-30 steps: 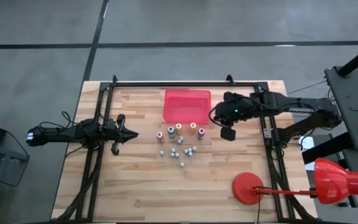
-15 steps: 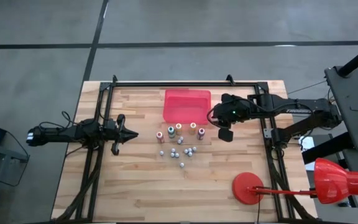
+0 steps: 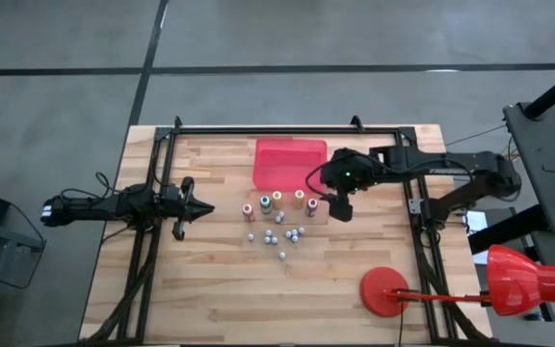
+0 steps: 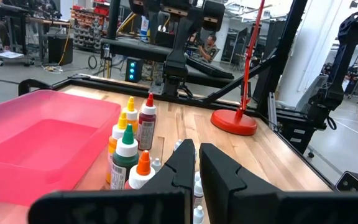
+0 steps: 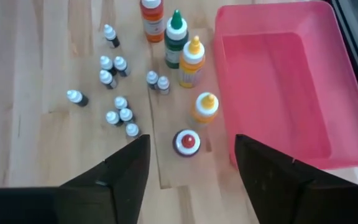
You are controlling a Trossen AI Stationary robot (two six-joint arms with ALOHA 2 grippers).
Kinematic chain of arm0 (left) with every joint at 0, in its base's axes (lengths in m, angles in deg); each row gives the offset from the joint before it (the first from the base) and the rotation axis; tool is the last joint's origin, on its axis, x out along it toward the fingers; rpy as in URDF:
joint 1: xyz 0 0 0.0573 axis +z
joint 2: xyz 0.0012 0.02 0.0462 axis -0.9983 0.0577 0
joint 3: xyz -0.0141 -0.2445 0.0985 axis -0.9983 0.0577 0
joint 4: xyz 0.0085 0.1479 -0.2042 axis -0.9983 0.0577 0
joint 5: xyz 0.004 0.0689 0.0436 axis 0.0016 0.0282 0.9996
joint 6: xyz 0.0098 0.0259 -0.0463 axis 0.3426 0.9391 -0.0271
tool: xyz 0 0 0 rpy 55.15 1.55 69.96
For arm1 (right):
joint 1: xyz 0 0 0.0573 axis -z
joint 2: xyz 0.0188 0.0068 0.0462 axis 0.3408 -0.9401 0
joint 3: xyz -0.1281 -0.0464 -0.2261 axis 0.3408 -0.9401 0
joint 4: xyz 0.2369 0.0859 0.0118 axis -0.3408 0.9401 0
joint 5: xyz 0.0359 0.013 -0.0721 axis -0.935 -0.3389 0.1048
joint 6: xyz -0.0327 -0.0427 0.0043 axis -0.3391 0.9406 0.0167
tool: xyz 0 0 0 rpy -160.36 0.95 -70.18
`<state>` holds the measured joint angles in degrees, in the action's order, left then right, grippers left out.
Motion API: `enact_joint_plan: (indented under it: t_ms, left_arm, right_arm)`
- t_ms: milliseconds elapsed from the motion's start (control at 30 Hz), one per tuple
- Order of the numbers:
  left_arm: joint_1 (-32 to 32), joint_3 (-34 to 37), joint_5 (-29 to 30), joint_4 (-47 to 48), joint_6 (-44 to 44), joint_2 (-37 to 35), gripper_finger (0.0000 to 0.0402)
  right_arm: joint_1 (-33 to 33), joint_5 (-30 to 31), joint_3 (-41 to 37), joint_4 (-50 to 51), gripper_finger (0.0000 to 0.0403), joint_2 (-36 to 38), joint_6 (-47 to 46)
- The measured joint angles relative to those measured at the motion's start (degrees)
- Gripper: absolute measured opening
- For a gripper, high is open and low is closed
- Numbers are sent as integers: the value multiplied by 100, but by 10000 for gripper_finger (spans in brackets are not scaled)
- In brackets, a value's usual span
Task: Pick & Place food coloring
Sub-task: Put the large red food coloring bottle into the pink bin
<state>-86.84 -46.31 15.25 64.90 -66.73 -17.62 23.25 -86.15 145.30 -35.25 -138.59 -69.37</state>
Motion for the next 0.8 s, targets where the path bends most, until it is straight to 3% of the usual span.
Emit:
enact_joint_plan:
  t_ms: [800]
  left_arm:
    - [-2, 2, 2, 0, 0, 0, 0]
  right_arm:
    - [179, -319, 380, 108, 226, -1365, 175]
